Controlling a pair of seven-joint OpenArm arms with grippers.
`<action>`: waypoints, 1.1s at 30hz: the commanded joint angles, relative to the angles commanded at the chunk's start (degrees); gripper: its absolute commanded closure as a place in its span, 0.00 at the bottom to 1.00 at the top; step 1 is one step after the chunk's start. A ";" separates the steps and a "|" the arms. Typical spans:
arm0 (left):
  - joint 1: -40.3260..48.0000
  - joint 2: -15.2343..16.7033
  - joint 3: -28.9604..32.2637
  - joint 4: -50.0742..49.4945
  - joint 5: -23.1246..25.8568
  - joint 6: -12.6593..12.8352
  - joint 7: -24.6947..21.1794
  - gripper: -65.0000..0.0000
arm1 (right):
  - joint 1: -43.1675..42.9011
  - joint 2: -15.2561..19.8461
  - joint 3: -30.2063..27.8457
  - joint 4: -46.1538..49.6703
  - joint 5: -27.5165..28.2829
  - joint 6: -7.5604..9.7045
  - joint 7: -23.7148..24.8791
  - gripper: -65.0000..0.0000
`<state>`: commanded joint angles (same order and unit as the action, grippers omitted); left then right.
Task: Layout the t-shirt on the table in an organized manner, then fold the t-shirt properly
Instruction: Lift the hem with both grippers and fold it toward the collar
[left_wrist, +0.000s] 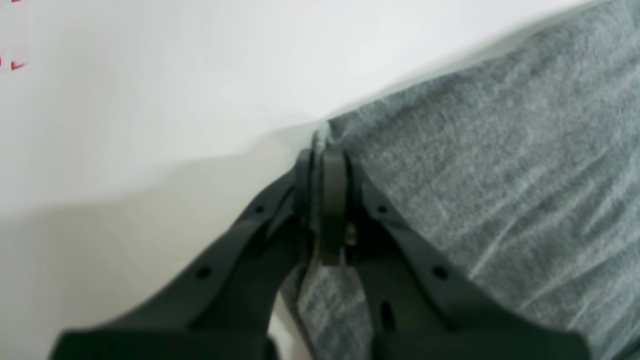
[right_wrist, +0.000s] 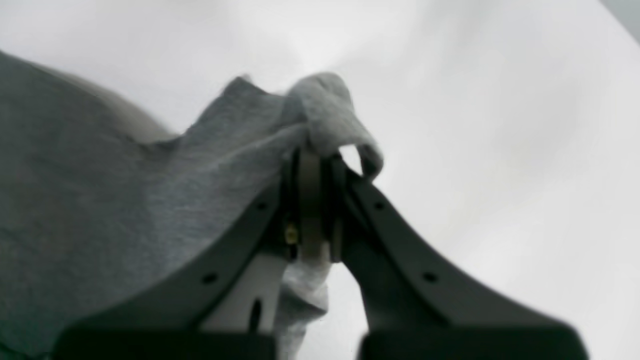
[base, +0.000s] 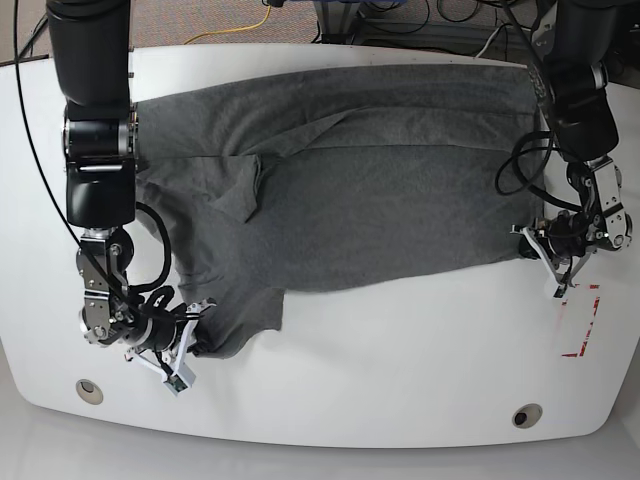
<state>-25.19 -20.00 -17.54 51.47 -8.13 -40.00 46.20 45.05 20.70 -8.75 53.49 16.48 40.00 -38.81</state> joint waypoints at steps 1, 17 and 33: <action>0.09 -0.09 0.00 0.00 0.00 0.00 0.00 1.00 | 0.62 0.00 -0.26 0.00 0.00 0.00 0.00 1.00; 3.16 -0.09 -0.09 15.82 0.00 0.00 5.19 1.00 | -0.26 0.44 -4.13 0.00 -0.09 0.00 0.26 1.00; 7.12 -0.09 -0.35 30.42 0.00 0.00 11.16 1.00 | -5.27 2.46 -3.96 9.32 0.35 0.00 -3.16 1.00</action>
<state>-18.07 -20.09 -17.89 81.89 -8.13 -40.00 57.36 39.78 23.16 -12.70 62.81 16.84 40.00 -41.98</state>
